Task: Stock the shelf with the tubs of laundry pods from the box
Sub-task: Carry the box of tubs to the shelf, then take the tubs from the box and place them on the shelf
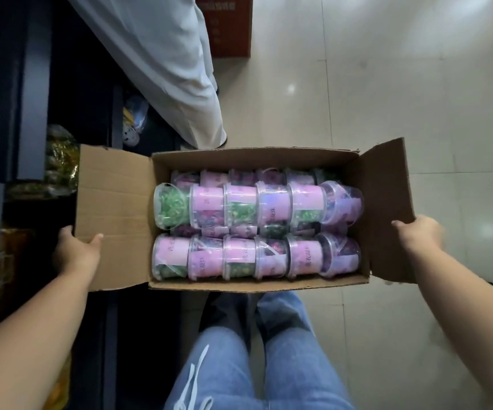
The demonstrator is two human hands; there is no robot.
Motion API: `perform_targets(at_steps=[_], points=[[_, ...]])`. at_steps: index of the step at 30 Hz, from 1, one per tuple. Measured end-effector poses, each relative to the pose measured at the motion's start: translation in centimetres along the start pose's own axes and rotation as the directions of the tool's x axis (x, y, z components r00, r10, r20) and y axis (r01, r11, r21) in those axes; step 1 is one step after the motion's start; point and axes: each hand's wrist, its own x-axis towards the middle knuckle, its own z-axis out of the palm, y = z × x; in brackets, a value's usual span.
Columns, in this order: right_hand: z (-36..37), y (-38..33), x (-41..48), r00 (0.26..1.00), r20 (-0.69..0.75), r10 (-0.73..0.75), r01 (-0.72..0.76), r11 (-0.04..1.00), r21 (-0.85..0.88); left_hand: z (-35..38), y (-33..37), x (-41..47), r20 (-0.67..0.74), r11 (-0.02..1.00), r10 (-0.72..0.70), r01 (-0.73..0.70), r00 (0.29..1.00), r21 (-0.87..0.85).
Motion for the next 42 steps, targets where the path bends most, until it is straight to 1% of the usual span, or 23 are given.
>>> perform_targets(at_steps=[2, 3, 6, 8, 10, 12, 13, 16, 18, 20, 22, 25, 28, 30, 32, 34, 37, 39, 40, 42], points=[[-1.2, 0.5, 0.1, 0.999, -0.032, 0.009, -0.008, 0.999, 0.041, -0.5, -0.7, -0.3, -0.026, 1.0, 0.016, -0.016, 1.0, -0.007], [-1.8, 0.7, 0.1, 0.999, -0.045, 0.007, -0.004, 0.998, 0.055, -0.7, -1.0, -0.5, -0.041, 0.999, 0.046, -0.046, 0.998, -0.002], [-3.3, 1.2, -0.4, 0.994, -0.1, -0.042, 0.048, 0.997, 0.056, -1.0, -1.1, -2.1, -0.058, 0.983, 0.185, -0.184, 0.981, 0.017], [-4.1, 1.3, -1.0, 0.982, -0.149, -0.117, 0.125, 0.991, 0.044, -0.7, -0.3, -4.0, -0.017, 0.965, 0.256, -0.257, 0.967, -0.06], [-4.4, 0.7, -1.8, 0.965, -0.15, -0.217, 0.228, 0.972, 0.057, -0.1, 0.9, -5.9, 0.061, 0.934, 0.317, -0.301, 0.946, -0.191], [-4.1, -0.2, -2.8, 0.94, -0.096, -0.327, 0.334, 0.94, 0.074, 0.7, 2.1, -7.9, 0.122, 0.898, 0.395, -0.354, 0.91, -0.262], [-3.7, -0.7, -3.4, 0.921, -0.063, -0.383, 0.388, 0.918, 0.082, 1.0, 2.7, -8.8, 0.13, 0.882, 0.418, -0.367, 0.899, -0.296], [-1.3, -2.5, -5.2, 0.853, 0.076, -0.516, 0.51, 0.856, 0.083, 2.7, 3.9, -10.6, 0.104, 0.842, 0.399, -0.319, 0.911, -0.435], [0.7, -3.2, -5.5, 0.795, 0.192, -0.575, 0.581, 0.813, 0.027, 4.6, 4.0, -11.7, 0.131, 0.835, 0.37, -0.267, 0.92, -0.481], [2.4, -3.6, -4.6, 0.732, 0.291, -0.615, 0.656, 0.752, -0.061, 7.1, 3.7, -13.0, 0.193, 0.853, 0.38, -0.262, 0.905, -0.451], [3.5, -3.6, -2.4, 0.689, 0.343, -0.638, 0.708, 0.694, -0.131, 9.9, 3.1, -14.2, 0.265, 0.875, 0.41, -0.295, 0.873, -0.383], [4.2, -3.4, 1.8, 0.659, 0.352, -0.665, 0.746, 0.636, -0.197, 13.8, 2.3, -15.6, 0.365, 0.883, 0.455, -0.36, 0.812, -0.301], [4.8, -3.8, 5.6, 0.646, 0.382, -0.661, 0.76, 0.602, -0.245, 17.0, 2.6, -16.6, 0.455, 0.89, 0.455, -0.379, 0.765, -0.253], [5.4, -4.2, 7.4, 0.614, 0.41, -0.675, 0.789, 0.544, -0.286, 18.8, 3.3, -17.1, 0.484, 0.88, 0.474, -0.409, 0.735, -0.241], [6.2, -4.5, 8.9, 0.581, 0.445, -0.681, 0.813, 0.472, -0.34, 20.6, 4.5, -17.6, 0.516, 0.858, 0.504, -0.47, 0.693, -0.208], [7.0, -4.6, 9.8, 0.572, 0.484, -0.662, 0.819, 0.436, -0.372, 22.4, 5.7, -17.9, 0.545, 0.813, 0.539, -0.565, 0.642, -0.139], [8.2, -4.6, 10.8, 0.568, 0.51, -0.646, 0.823, 0.443, -0.355, 25.0, 7.4, -18.1, 0.59, 0.734, 0.55, -0.68, 0.591, -0.004], [8.8, -4.2, 11.1, 0.564, 0.484, -0.669, 0.826, 0.466, -0.317, 26.4, 8.5, -18.3, 0.652, 0.687, 0.503, -0.72, 0.568, 0.097], [8.9, -4.0, 11.3, 0.561, 0.464, -0.686, 0.828, 0.478, -0.294, 27.0, 9.0, -18.4, 0.686, 0.675, 0.463, -0.725, 0.561, 0.137], [8.9, -3.7, 11.5, 0.543, 0.424, -0.725, 0.84, 0.485, -0.246, 27.9, 9.7, -18.8, 0.712, 0.667, 0.404, -0.717, 0.575, 0.2]])
